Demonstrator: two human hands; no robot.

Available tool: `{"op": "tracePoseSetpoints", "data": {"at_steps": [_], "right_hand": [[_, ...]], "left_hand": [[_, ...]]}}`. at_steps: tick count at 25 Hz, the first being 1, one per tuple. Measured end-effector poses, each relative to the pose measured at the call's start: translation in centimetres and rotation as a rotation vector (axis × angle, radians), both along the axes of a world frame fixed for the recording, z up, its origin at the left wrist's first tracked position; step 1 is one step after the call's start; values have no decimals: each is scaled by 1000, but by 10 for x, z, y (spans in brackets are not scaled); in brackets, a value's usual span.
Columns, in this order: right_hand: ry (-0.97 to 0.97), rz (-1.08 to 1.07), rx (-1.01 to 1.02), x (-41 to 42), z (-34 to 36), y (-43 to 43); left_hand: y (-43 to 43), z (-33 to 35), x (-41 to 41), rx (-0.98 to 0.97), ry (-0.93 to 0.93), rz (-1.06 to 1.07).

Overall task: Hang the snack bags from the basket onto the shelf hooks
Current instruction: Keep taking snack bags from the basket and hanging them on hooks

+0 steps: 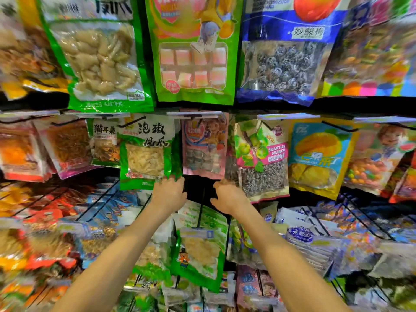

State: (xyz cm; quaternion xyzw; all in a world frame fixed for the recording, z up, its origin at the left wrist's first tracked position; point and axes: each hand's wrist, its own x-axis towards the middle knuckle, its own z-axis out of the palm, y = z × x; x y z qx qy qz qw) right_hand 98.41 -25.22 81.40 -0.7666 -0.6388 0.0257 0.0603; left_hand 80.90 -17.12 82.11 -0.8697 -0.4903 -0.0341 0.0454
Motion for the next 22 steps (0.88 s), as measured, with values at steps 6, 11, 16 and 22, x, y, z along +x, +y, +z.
{"op": "tracePoseSetpoints", "data": {"at_steps": [6, 11, 16, 22], "right_hand": [[-64, 36, 18, -4, 10, -29], [-119, -5, 37, 10, 24, -65], [-151, -48, 112, 39, 36, -97], [-118, -159, 159, 91, 57, -106]], "left_hand": [[-40, 3, -3, -1, 40, 39], [-74, 7, 14, 72, 74, 16], [-86, 11, 41, 102, 23, -42], [-78, 28, 88, 103, -24, -31]]}}
